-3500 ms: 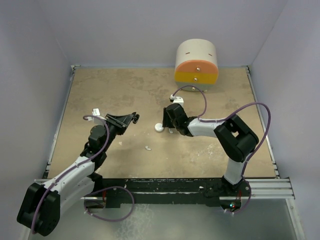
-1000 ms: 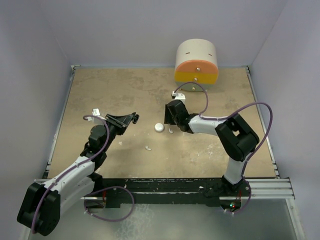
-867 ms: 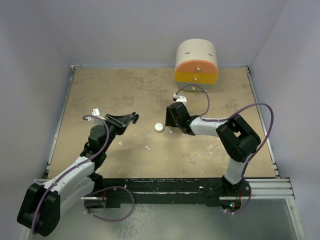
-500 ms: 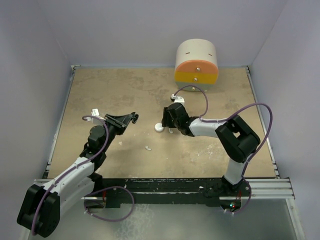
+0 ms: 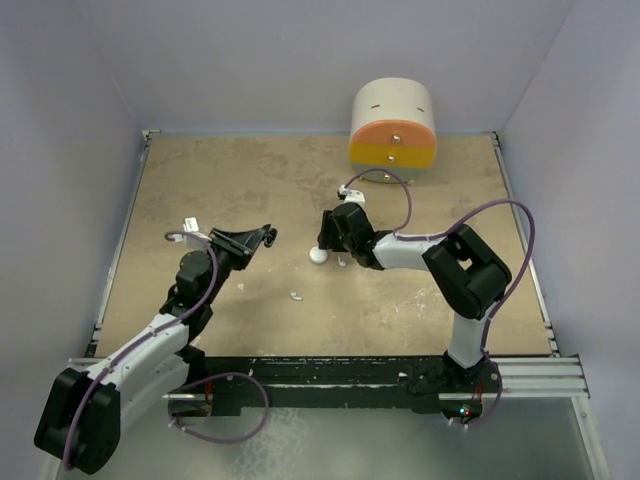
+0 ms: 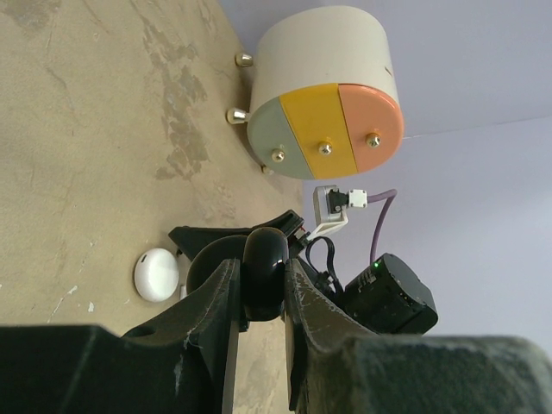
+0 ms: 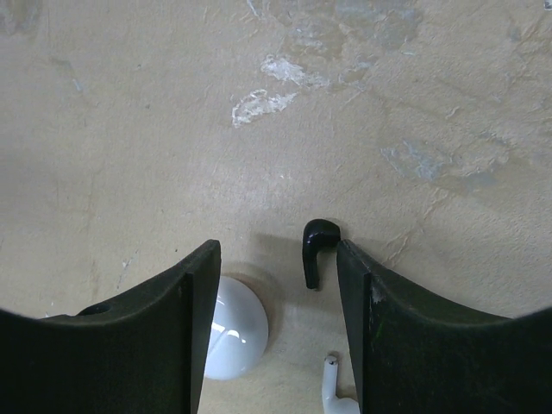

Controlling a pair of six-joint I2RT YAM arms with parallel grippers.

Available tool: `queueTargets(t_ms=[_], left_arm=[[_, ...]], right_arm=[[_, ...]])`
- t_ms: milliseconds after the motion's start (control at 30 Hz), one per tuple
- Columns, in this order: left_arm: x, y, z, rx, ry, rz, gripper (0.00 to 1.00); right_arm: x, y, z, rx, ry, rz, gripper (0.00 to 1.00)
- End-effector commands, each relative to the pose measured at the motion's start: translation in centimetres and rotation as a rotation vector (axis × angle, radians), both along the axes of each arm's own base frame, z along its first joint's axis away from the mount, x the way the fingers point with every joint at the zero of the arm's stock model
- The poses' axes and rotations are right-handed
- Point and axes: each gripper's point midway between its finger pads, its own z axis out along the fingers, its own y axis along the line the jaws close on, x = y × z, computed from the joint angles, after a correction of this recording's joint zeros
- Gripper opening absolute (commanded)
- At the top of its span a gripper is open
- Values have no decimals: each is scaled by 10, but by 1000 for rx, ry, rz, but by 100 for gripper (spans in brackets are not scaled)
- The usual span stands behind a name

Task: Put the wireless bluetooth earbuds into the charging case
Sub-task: Adjust the earbud at the center of the board.

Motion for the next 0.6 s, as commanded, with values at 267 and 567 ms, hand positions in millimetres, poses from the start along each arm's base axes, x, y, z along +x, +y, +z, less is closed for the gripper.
queueTargets(t_ms=[267,567], left_arm=[[3,0,14,7,-51,-4,0],[2,2,17,3,-63,-1,0]], right_arm=[[3,1,-10,-54,34,7,59],[11,-23,17,-204,12,-14,59]])
